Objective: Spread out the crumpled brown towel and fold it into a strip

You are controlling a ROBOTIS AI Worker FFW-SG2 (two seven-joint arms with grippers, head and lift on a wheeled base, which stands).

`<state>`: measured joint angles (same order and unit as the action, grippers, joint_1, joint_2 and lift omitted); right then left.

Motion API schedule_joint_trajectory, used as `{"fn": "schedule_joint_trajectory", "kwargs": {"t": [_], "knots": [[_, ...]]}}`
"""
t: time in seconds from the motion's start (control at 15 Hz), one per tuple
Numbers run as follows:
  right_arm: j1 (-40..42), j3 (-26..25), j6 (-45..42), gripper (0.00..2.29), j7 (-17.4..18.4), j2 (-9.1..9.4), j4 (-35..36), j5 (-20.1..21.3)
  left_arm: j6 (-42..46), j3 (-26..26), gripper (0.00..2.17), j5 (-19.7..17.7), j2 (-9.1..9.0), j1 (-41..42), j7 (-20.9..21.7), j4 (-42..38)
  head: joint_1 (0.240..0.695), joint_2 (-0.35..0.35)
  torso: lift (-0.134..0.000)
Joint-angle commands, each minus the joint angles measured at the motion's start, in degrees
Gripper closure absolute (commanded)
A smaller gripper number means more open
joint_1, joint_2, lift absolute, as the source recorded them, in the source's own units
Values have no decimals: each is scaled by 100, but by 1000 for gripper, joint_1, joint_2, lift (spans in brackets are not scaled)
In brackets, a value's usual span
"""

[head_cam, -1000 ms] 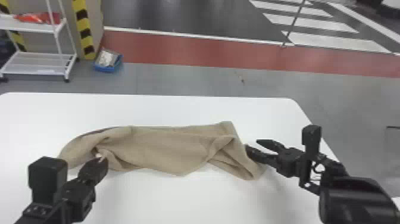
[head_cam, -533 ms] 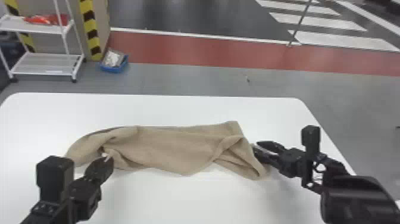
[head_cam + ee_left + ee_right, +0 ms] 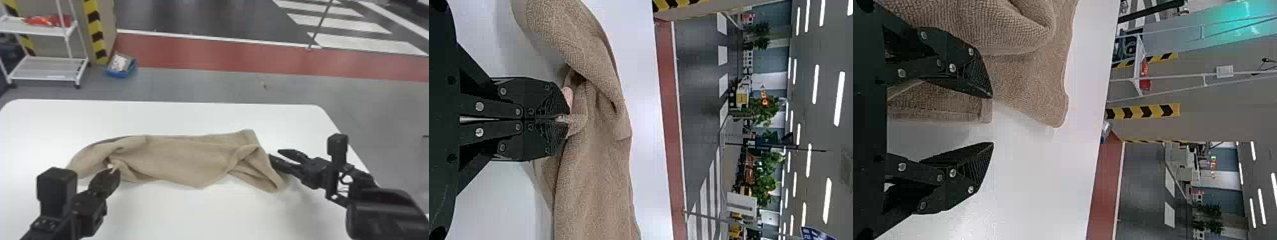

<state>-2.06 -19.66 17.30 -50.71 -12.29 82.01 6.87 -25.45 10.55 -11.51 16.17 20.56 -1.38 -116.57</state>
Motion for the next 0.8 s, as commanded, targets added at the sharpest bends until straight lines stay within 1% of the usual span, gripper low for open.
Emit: {"fn": "schedule_joint_trajectory", "kwargs": {"t": [0.0,0.2,0.27,0.33,0.4,0.53,0.6,0.67,0.73], "knots": [[-84,50,7,650,0,-45,-168,42,0,18,1355,0,0,0,-3,-7,695,-204,-124],[-146,77,-11,653,-9,-89,-308,86,0,9,1355,0,0,0,-3,-7,695,-208,-124],[-146,77,7,731,-35,-89,-317,86,0,9,1355,0,0,0,-3,-7,695,-209,-124],[-146,77,7,944,-62,-89,-317,77,0,9,1355,0,0,0,-3,-7,695,-209,-124],[-146,85,7,1001,-88,-89,-308,60,0,9,1355,0,0,0,-3,-7,695,-209,-124],[-110,112,7,1004,-167,-80,-264,16,0,9,1355,0,0,0,-3,-15,695,-206,-124],[-102,112,42,1312,-176,-80,-229,7,0,9,1355,0,0,9,-3,-7,695,-204,-124],[-102,112,112,1501,-194,-80,-194,-2,0,0,1355,0,0,9,-3,-7,695,-201,-124],[-84,112,112,1504,-202,-80,-177,-11,0,0,1355,0,0,18,-3,-7,695,-199,-124]]}}
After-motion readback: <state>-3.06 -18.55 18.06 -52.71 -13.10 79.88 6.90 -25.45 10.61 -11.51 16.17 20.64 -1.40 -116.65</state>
